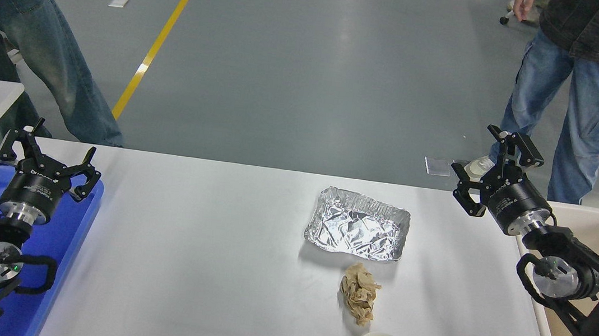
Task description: Clean the table surface
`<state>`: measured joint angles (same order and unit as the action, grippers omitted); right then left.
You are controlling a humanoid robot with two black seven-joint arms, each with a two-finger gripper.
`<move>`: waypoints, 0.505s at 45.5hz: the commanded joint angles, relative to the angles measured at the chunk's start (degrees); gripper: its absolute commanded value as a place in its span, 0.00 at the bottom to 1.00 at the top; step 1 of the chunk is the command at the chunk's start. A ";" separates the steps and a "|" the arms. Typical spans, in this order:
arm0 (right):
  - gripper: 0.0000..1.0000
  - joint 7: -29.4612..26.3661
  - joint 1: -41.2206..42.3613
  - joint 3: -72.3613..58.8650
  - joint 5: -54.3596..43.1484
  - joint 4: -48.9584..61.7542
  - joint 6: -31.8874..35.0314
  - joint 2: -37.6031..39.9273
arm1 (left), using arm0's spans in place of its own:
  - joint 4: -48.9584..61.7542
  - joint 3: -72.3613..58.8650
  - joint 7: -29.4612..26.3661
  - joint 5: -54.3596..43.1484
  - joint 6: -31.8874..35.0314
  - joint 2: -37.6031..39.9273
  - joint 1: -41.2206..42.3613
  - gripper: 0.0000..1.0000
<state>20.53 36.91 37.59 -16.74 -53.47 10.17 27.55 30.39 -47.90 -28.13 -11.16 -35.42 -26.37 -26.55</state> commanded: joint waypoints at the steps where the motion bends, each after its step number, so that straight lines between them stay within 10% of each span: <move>1: 1.00 -1.98 -0.88 -2.52 -10.76 -9.01 -1.90 2.86 | 0.02 0.00 0.00 0.00 0.00 0.00 0.01 1.00; 23: 1.00 -5.05 0.88 -11.93 -23.78 -14.82 -4.81 4.53 | -0.07 0.00 0.00 0.00 -0.08 0.00 0.01 1.00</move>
<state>18.28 37.19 28.59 -34.67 -64.69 5.99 30.86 30.41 -47.90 -28.13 -11.16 -35.49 -26.37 -26.54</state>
